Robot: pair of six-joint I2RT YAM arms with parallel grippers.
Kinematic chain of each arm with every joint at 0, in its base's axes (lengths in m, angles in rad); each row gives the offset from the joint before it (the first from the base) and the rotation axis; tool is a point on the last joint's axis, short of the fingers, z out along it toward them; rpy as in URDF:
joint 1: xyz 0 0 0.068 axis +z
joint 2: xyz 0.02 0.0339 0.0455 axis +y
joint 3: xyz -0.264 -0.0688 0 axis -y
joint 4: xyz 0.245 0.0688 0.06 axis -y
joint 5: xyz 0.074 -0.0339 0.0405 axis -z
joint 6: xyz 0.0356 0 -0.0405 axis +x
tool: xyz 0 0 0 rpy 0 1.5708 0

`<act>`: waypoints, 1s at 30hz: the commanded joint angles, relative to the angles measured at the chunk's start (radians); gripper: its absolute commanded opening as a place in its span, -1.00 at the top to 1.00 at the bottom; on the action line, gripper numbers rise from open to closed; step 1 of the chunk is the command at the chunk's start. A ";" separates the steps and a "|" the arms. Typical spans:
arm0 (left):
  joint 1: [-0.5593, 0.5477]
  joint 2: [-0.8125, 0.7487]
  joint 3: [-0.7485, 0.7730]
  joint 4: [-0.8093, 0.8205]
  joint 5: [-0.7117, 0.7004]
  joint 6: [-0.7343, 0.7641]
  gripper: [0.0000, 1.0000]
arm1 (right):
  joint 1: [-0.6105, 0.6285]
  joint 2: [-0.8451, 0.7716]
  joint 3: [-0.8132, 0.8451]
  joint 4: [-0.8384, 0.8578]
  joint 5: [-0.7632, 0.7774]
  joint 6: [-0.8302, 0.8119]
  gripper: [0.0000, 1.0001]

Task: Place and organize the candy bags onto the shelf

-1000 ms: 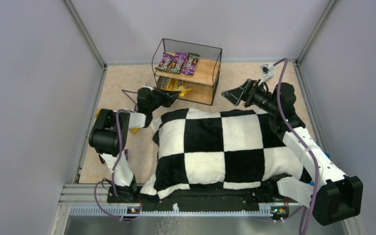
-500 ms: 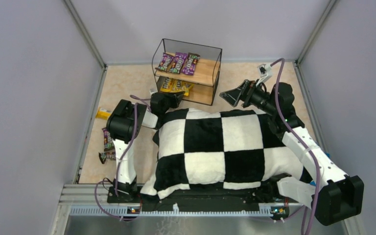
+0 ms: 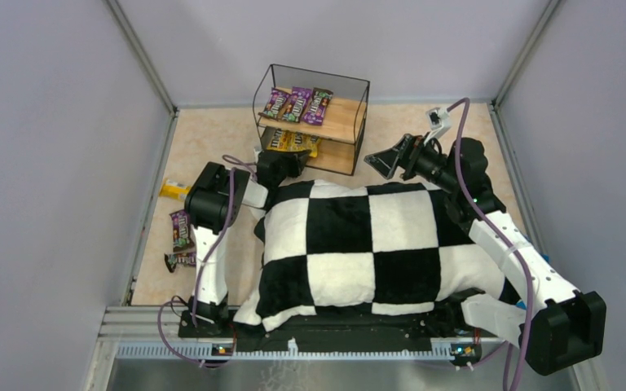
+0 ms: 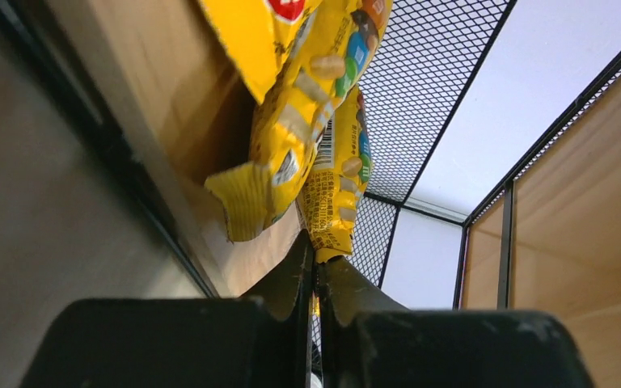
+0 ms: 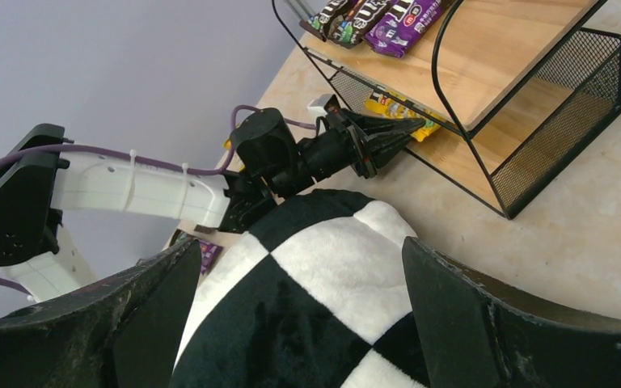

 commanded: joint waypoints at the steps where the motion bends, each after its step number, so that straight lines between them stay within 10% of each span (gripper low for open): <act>1: -0.003 0.029 0.065 -0.008 -0.020 0.008 0.83 | 0.012 -0.018 0.049 0.016 0.013 -0.023 -0.87; 12: 0.000 0.001 0.001 0.029 0.064 0.076 0.03 | 0.022 -0.038 0.031 0.021 0.022 -0.028 -0.88; 30: 0.081 -0.325 -0.235 -0.005 0.353 0.342 -0.28 | 0.046 -0.046 0.028 0.002 0.040 -0.068 -0.88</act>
